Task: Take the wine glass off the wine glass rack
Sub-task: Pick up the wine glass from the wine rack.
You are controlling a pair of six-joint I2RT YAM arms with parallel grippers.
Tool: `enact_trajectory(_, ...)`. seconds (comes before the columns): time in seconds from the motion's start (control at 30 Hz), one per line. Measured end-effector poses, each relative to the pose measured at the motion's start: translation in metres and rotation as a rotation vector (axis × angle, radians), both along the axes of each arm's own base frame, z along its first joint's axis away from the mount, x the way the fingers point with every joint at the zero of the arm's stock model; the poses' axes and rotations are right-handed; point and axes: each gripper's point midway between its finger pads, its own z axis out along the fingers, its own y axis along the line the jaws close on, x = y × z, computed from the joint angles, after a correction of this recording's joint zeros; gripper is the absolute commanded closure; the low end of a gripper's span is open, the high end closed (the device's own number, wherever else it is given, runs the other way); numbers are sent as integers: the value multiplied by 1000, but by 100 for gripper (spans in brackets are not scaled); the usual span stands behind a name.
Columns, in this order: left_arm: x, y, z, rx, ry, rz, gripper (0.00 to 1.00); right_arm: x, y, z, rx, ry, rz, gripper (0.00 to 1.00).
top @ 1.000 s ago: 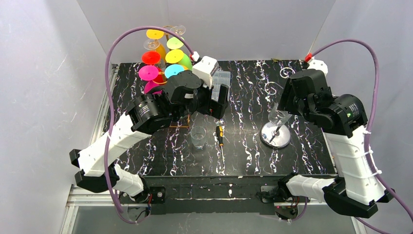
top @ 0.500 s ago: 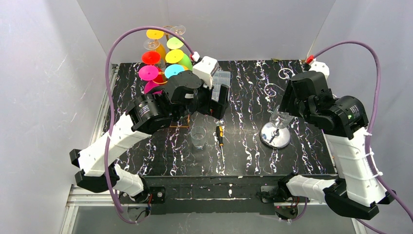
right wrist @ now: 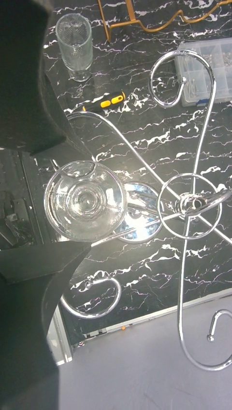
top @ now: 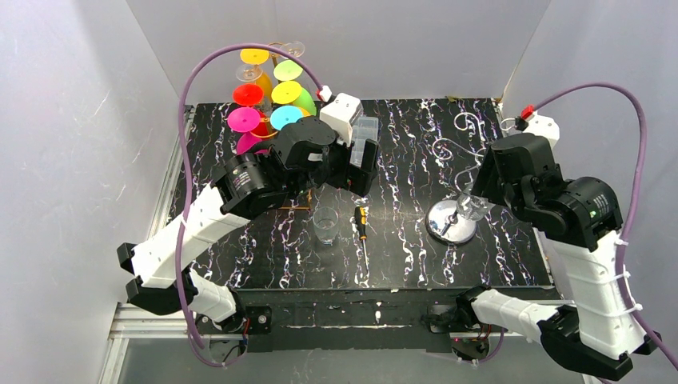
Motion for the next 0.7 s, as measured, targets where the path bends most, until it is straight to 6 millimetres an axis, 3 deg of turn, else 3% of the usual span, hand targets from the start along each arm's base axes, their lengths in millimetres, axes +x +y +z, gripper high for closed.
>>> enact_trajectory(0.2,0,-1,0,0,2,-5,1,-7,-2,-2,10,3,8,69)
enact_trajectory(0.7,-3,-9,-4,-17,36,-23,1,-22,17,-9,75,52,142,72)
